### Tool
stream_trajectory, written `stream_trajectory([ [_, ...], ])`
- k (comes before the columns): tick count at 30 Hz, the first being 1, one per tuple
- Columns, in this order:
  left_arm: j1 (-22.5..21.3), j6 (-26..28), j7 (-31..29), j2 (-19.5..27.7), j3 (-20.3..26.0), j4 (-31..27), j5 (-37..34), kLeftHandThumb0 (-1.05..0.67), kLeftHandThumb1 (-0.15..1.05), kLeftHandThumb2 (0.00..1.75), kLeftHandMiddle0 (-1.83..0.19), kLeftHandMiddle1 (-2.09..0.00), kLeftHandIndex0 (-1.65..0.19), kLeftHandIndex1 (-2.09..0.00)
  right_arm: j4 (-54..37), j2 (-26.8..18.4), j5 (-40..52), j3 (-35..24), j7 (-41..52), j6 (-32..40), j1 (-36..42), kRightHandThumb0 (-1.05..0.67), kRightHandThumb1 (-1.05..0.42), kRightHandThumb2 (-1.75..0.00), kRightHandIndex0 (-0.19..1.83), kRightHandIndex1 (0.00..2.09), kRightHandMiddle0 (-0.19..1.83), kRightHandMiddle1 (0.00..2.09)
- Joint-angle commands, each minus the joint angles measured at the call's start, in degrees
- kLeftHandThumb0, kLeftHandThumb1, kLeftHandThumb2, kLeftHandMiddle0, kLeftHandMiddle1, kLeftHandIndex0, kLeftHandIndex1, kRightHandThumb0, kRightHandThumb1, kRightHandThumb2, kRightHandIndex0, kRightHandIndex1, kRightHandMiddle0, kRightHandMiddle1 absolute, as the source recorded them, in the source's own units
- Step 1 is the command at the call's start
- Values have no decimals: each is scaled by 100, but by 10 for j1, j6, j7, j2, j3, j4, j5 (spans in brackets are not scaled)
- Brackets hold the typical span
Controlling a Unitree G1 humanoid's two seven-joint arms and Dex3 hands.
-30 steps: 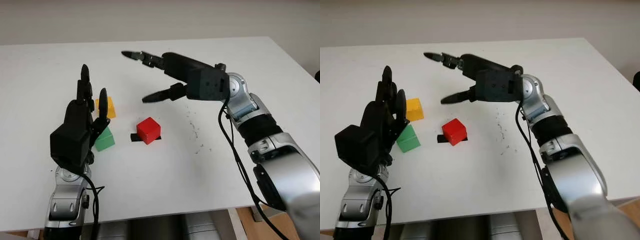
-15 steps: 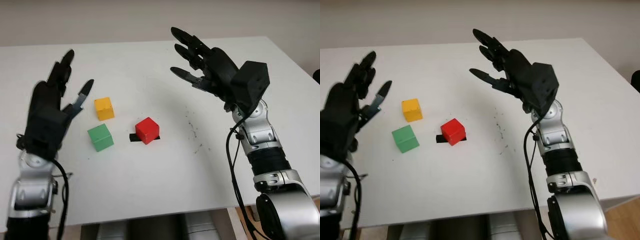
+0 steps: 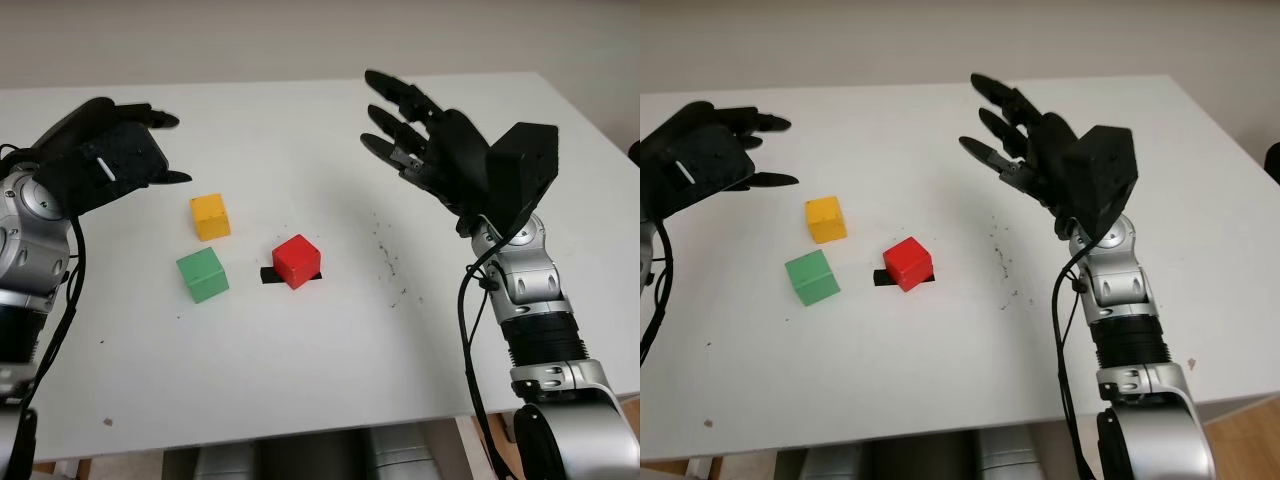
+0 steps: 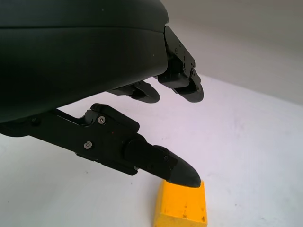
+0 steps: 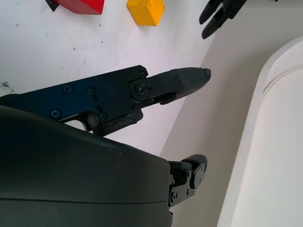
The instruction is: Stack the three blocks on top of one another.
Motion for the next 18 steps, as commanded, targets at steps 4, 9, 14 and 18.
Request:
stream_trajectory([
  [4, -51, -9, -4, -21, -31, 57, 13, -62, 90, 5, -32, -5, -34, -17, -21, 6, 16, -14, -4, 9, 8, -66, -105, -17, 20, 9, 8, 47],
  [9, -64, -11, -11, -37, -56, 85, 24, -67, 90, 6, -26, -3, -31, -13, -28, 11, 27, -18, -4, 15, 13, -64, -105, -16, 18, 7, -3, 69],
  [14, -70, -9, -27, -42, -76, 96, 39, -68, 90, 5, -24, -3, -30, -11, -28, 10, 25, -17, -9, 14, 15, -64, -105, -16, 19, 7, -8, 78],
  [18, -71, -4, -33, -45, -83, 99, 47, -68, 88, 5, -24, -4, -29, -10, -29, 9, 22, -15, -15, 20, 16, -65, -105, -15, 20, 7, -7, 78],
])
